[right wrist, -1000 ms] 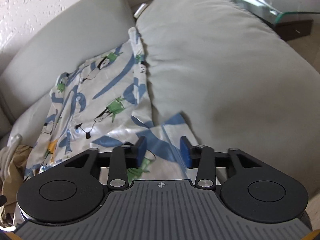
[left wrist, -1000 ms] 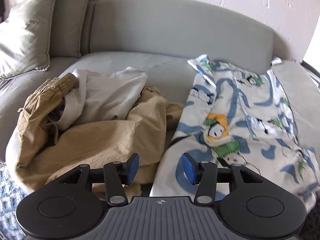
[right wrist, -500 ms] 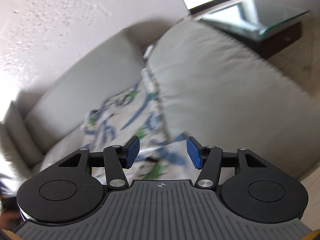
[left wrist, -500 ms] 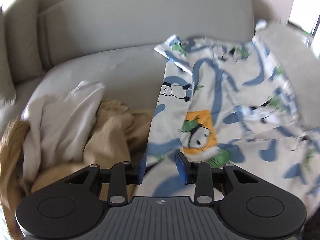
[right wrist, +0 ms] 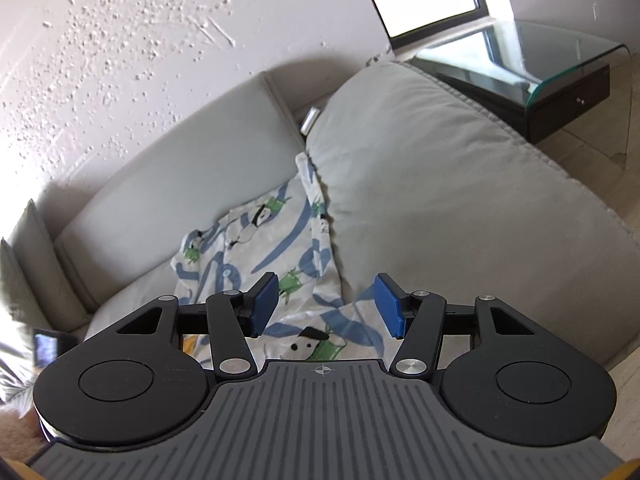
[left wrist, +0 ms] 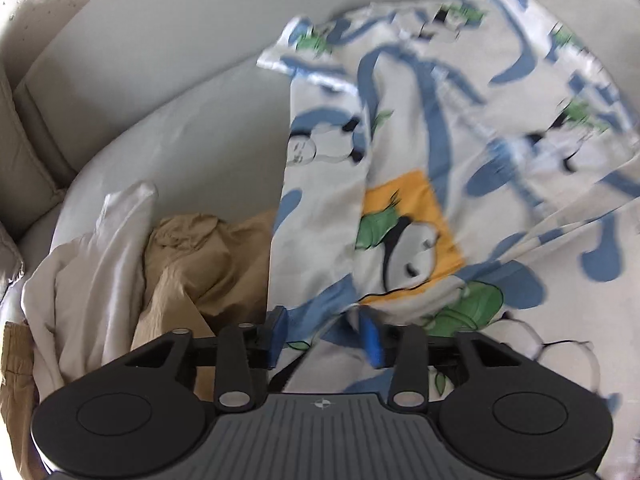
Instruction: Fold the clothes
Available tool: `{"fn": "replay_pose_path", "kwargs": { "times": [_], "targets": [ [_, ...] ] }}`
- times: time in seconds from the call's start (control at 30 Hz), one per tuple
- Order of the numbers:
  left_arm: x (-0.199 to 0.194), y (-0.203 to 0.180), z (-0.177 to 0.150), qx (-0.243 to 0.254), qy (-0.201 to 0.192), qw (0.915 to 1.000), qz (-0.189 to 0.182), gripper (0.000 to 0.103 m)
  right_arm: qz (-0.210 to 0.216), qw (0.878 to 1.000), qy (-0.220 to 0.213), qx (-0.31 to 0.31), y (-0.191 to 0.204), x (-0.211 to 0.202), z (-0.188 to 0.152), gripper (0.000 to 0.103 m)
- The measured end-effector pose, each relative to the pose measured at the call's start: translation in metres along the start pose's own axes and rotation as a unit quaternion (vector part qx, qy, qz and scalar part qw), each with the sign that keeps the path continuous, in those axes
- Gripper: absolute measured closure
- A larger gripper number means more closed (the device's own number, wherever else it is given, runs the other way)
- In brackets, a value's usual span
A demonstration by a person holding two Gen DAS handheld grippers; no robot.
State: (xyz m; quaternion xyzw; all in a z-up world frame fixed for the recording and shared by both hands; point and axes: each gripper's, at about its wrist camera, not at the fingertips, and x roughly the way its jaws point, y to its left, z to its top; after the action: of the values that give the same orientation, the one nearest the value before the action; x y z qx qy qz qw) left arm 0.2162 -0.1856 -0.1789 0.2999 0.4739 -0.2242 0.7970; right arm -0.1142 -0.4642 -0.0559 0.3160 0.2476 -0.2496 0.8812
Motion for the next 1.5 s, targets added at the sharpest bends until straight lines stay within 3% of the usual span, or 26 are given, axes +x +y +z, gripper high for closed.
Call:
{"fn": "replay_pose_path", "kwargs": {
  "times": [0.07,0.27,0.37,0.47,0.53,0.7,0.83,1.0,1.13,1.3,1.43,1.5],
  "targets": [
    [0.0,0.003,-0.002,-0.007,-0.006,0.9999,-0.007,0.099,-0.002,1.0,-0.002,0.0,0.0,-0.001,0.0,0.044],
    [-0.024,0.039,-0.007,-0.07,-0.038,0.9967,-0.016,0.1,-0.008,1.0,0.007,-0.005,0.0,0.002,-0.003,0.044],
    [-0.012,0.074,-0.014,-0.13,-0.017,0.9913,-0.006,0.1,-0.007,0.999,0.034,-0.004,0.0,0.014,-0.009,0.038],
    [0.0,0.091,-0.026,-0.154,-0.013,0.9875,-0.028,0.093,-0.016,0.998,0.064,0.008,-0.006,0.033,-0.017,0.038],
    [-0.005,0.087,-0.029,-0.141,-0.026,0.9894,-0.023,0.09,-0.021,0.997,0.078,0.02,-0.011,0.038,-0.021,0.038],
    [-0.051,0.084,-0.041,-0.145,-0.075,0.9852,-0.051,0.054,-0.026,0.994,0.098,0.04,-0.021,0.042,-0.026,0.038],
    [-0.097,0.079,-0.065,-0.146,-0.12,0.979,-0.076,0.049,-0.01,0.995,0.093,0.027,-0.019,0.031,-0.021,0.038],
    [-0.122,0.067,-0.104,-0.173,-0.153,0.9655,-0.12,0.049,-0.027,0.99,0.125,0.058,-0.027,0.061,-0.032,0.046],
    [-0.092,0.053,-0.113,-0.188,-0.124,0.9667,-0.121,0.056,-0.041,0.984,0.151,0.083,-0.033,0.086,-0.041,0.056],
    [-0.055,0.056,-0.116,-0.231,-0.063,0.9671,-0.087,0.068,-0.058,0.975,0.183,0.114,-0.041,0.117,-0.052,0.056],
    [-0.054,0.06,-0.117,-0.23,-0.058,0.9678,-0.084,0.07,-0.054,0.973,0.187,0.126,-0.044,0.129,-0.059,0.057],
    [-0.054,0.062,-0.117,-0.226,-0.059,0.9687,-0.084,0.07,-0.037,0.975,0.182,0.123,-0.042,0.129,-0.061,0.079]
  ]
}}
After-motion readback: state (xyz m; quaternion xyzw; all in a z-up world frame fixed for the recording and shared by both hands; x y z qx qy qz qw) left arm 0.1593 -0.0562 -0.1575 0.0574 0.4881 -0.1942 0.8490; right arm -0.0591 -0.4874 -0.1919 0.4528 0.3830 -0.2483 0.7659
